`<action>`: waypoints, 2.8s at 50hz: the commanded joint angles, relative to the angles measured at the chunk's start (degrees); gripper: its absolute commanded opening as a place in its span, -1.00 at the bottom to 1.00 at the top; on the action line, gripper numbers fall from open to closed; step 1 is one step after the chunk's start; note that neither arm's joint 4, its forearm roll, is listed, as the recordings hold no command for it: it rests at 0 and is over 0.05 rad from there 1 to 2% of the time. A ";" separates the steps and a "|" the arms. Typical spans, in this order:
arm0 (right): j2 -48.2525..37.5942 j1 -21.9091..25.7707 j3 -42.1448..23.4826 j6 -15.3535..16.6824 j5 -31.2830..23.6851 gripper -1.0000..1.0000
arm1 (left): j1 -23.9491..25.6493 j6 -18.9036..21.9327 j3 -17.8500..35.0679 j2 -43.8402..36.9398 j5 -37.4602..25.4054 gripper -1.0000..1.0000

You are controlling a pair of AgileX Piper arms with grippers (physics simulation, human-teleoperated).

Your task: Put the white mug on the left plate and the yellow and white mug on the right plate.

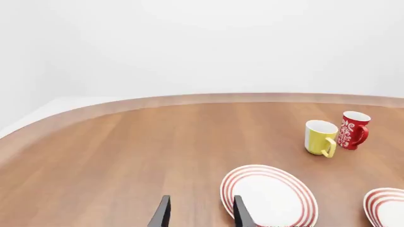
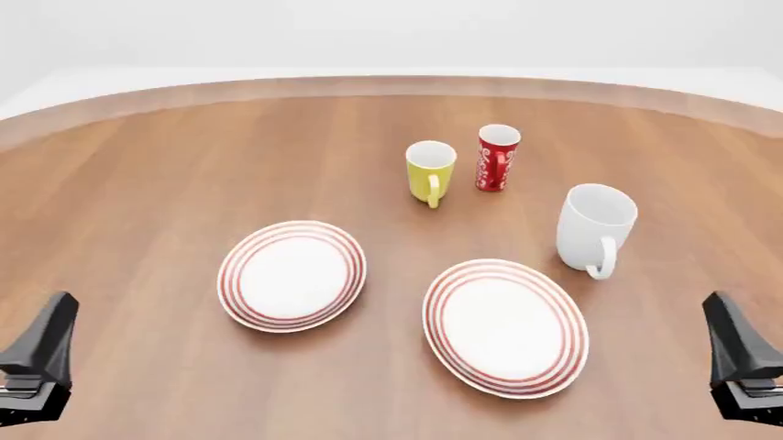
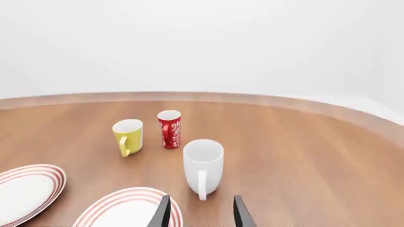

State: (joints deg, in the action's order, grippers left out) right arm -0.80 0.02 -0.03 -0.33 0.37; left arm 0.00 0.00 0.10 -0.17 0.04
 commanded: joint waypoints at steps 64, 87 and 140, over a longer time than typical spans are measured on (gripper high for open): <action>-58.39 1.41 -4.15 3.39 46.66 1.00 | 0.00 0.00 0.15 -0.26 0.07 1.00; -72.84 0.89 -7.06 3.95 55.55 1.00 | 0.00 0.00 0.15 -0.26 0.07 1.00; -98.50 -0.21 -14.22 3.80 66.32 1.00 | 0.00 0.00 0.15 -0.26 0.07 1.00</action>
State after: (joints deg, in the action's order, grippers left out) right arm -94.37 0.06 -12.81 3.55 65.31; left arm 0.00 0.00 0.25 -0.43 0.11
